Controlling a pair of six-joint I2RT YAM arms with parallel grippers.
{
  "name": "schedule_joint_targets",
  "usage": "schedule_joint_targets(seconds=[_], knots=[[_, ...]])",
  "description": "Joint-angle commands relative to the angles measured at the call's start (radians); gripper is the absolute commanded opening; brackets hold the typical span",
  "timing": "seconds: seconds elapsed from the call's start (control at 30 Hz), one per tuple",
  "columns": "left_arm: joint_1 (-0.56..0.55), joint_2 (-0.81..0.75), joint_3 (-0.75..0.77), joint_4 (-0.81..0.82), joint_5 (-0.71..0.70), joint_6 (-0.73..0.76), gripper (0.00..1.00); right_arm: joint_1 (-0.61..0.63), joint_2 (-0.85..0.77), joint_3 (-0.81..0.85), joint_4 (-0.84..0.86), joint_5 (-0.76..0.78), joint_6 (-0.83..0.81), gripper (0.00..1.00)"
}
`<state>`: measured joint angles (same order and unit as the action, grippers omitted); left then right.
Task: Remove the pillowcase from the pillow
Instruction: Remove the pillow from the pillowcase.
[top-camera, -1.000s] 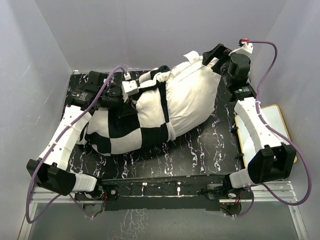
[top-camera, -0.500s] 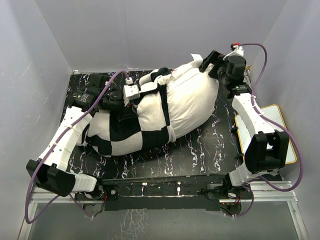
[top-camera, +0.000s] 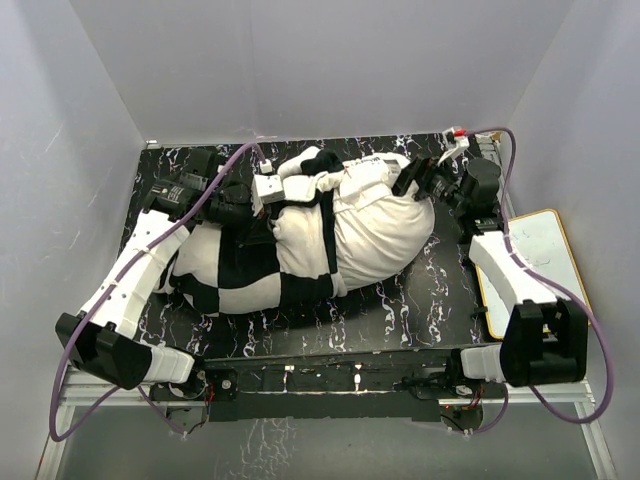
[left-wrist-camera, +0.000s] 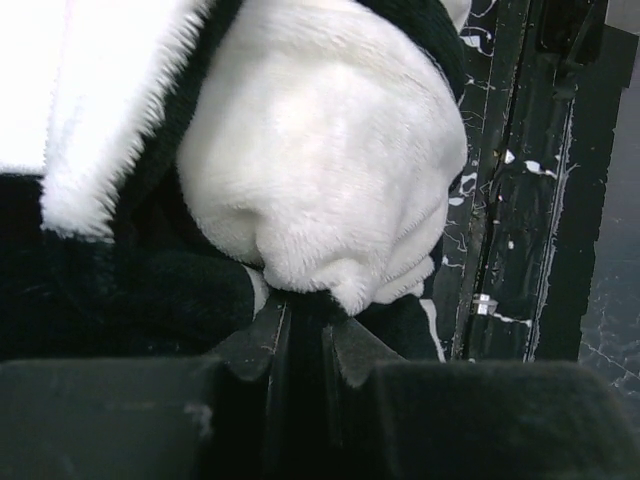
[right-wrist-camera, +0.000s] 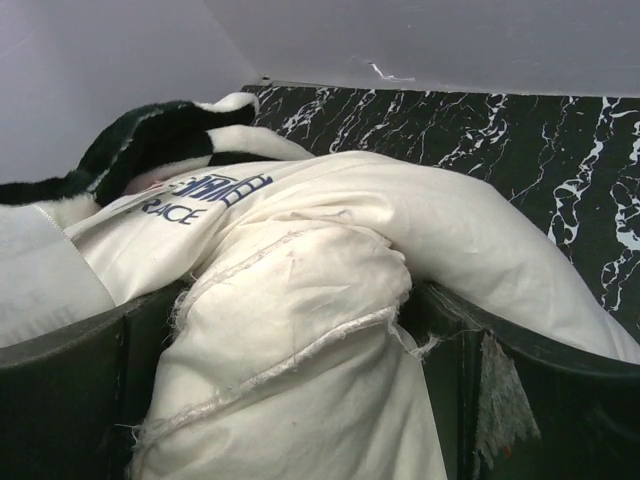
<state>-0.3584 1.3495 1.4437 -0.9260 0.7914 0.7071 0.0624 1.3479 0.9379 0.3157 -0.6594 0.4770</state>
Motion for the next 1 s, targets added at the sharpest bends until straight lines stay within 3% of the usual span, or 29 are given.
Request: schedule_joint_targets(seconds=[0.0,0.23,0.43,0.57,0.8,0.97], knots=[[-0.026,0.064,0.011,-0.012,-0.054,-0.018,0.0,0.06,-0.107,-0.112,-0.087,-0.321,-0.122,0.98],[-0.028,0.15,0.036,0.077,-0.226,-0.146,0.0,0.059,-0.342,-0.219,-0.171,-0.32,-0.248,0.98],[-0.011,0.212,0.058,0.14,-0.452,-0.195,0.0,0.059,-0.354,-0.193,-0.145,-0.584,-0.278,0.98],[0.025,0.247,0.095,0.171,-0.511,-0.2,0.0,0.064,-0.392,-0.224,-0.073,-0.639,-0.219,0.98],[0.033,0.356,0.238,0.159,-0.498,-0.218,0.0,0.115,-0.474,-0.24,-0.32,-0.511,-0.434,0.98],[0.032,0.402,0.328,0.111,-0.445,-0.26,0.0,0.234,-0.345,-0.149,-0.537,-0.335,-0.642,0.98]])
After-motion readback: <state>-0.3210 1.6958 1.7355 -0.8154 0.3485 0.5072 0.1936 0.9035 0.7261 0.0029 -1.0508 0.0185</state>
